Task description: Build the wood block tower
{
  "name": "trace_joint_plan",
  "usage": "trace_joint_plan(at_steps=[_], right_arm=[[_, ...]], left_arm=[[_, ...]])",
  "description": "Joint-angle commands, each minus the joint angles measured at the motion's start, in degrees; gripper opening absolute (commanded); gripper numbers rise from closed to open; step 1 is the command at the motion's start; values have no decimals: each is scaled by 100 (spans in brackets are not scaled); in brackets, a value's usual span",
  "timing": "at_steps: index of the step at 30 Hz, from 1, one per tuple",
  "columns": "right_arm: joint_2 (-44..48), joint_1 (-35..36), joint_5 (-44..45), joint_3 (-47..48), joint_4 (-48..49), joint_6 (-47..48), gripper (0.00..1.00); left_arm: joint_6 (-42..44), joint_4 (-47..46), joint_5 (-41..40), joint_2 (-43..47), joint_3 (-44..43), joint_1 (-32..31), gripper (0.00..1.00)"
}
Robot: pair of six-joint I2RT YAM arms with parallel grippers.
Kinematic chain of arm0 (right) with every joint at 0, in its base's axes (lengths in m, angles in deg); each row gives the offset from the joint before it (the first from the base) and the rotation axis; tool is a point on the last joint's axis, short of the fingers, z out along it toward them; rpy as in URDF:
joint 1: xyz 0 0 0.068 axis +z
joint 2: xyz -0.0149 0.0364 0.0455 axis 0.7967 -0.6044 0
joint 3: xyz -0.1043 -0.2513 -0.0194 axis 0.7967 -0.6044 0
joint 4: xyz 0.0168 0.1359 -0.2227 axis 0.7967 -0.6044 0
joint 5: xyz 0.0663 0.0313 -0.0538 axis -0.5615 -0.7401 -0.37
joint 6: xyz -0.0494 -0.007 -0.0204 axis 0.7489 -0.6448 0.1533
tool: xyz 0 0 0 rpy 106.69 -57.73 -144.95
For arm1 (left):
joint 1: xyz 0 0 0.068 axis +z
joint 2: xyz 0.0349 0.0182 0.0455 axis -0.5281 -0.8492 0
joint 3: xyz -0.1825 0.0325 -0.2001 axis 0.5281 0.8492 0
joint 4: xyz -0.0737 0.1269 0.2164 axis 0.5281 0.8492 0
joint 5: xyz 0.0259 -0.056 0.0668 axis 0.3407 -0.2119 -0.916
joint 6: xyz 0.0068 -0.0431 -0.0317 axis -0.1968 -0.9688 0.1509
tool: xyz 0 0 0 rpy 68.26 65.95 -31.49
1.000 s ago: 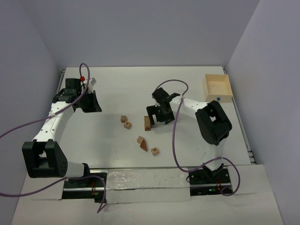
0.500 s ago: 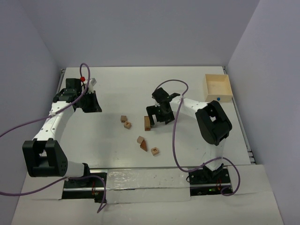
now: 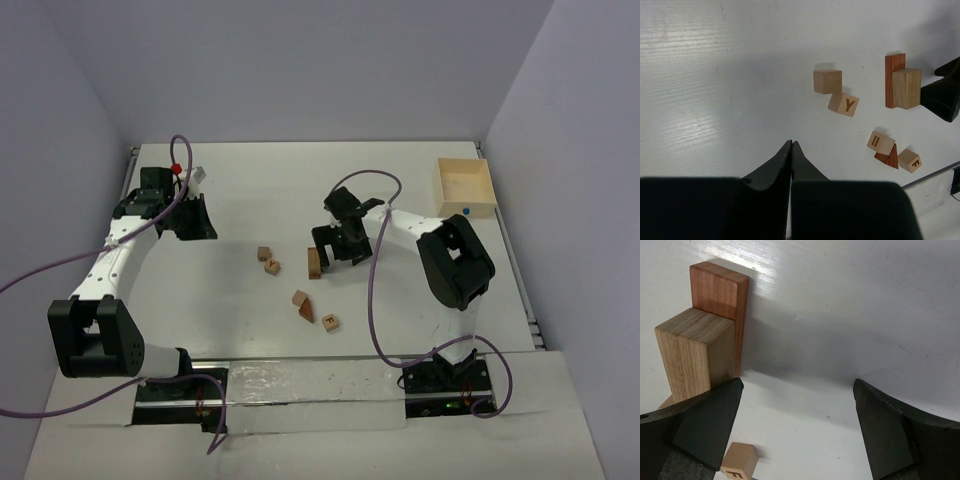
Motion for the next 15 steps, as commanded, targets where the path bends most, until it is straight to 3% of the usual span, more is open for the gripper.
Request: trace_joint_plan(at_steps=[1, 8, 15], right_arm=[[182, 37, -65, -35, -59, 27, 100], [872, -60, 145, -163, -201, 315, 100], [2343, -90, 950, -376, -171, 981, 100]], left_arm=[[-22, -187, 144, -1, -217, 46, 7], [22, -237, 171, 336, -81, 69, 7], [5, -362, -31, 1037, 133, 82, 17]])
